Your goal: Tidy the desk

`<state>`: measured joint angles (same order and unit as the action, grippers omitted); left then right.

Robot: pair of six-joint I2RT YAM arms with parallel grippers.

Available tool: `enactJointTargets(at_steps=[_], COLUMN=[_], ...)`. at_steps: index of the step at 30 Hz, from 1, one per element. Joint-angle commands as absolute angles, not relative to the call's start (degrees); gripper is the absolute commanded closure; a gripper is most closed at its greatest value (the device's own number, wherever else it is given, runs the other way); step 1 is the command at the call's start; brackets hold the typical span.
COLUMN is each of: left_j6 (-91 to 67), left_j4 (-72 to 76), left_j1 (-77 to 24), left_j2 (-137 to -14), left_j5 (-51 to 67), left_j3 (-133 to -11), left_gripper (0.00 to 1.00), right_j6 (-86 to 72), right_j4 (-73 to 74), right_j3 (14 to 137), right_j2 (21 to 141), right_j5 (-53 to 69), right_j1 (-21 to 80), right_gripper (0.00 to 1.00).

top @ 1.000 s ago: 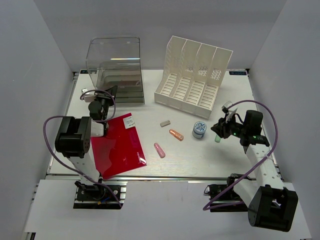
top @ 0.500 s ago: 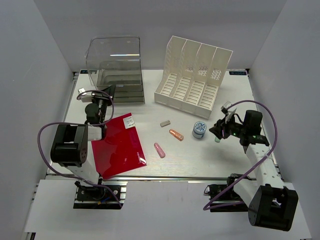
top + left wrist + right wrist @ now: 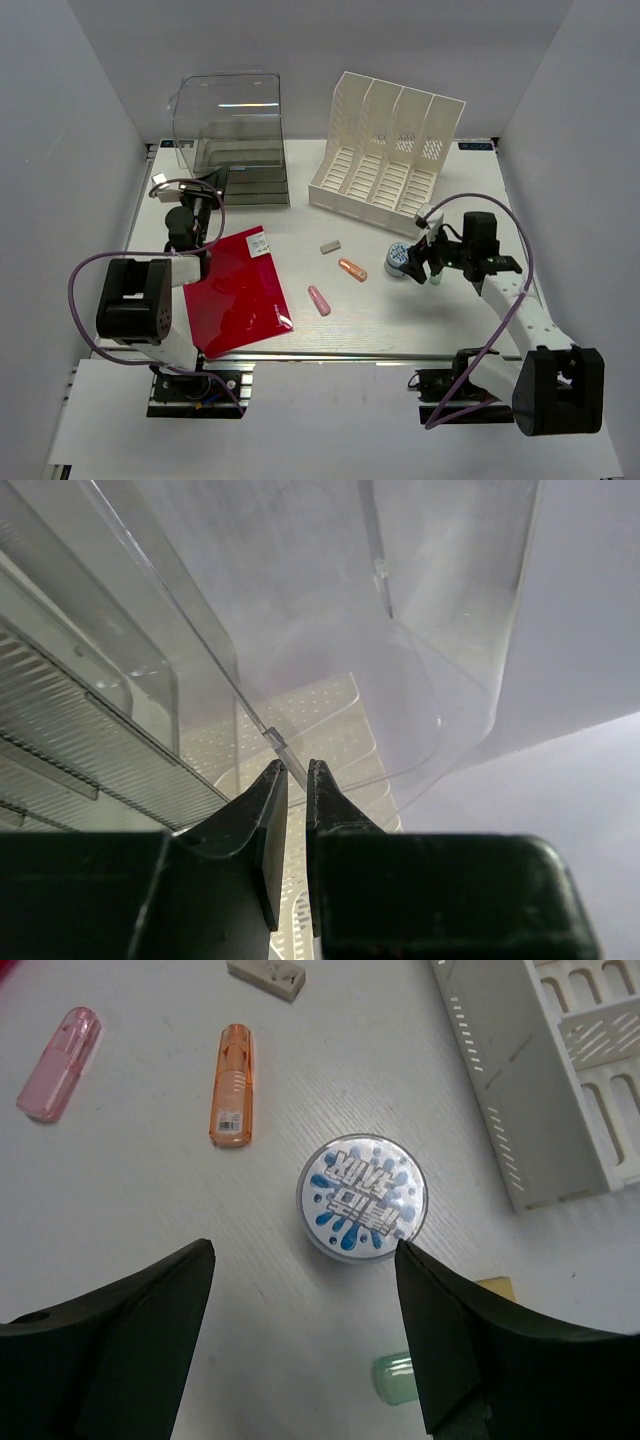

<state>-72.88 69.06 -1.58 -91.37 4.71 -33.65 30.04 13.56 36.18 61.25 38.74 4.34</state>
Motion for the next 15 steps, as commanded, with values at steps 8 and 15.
enactJointTargets(at_steps=[8,15], left_j6=[-72.6,-72.51], left_j4=[71.28,69.87], left_j1=[-1.32,-1.32], left_j2=[-85.52,-85.34], left_j5=[6.24,6.94], left_j3=[-37.0,-38.14], left_gripper=[1.0,1.0], right_j6=[31.55,30.59], right_j4=[11.86,13.62], right_j3=[46.14,47.72], right_j2=[72.49,76.37], right_j5=[24.09,19.6], right_j1=[11.5,14.76], right_gripper=[0.11,0.14])
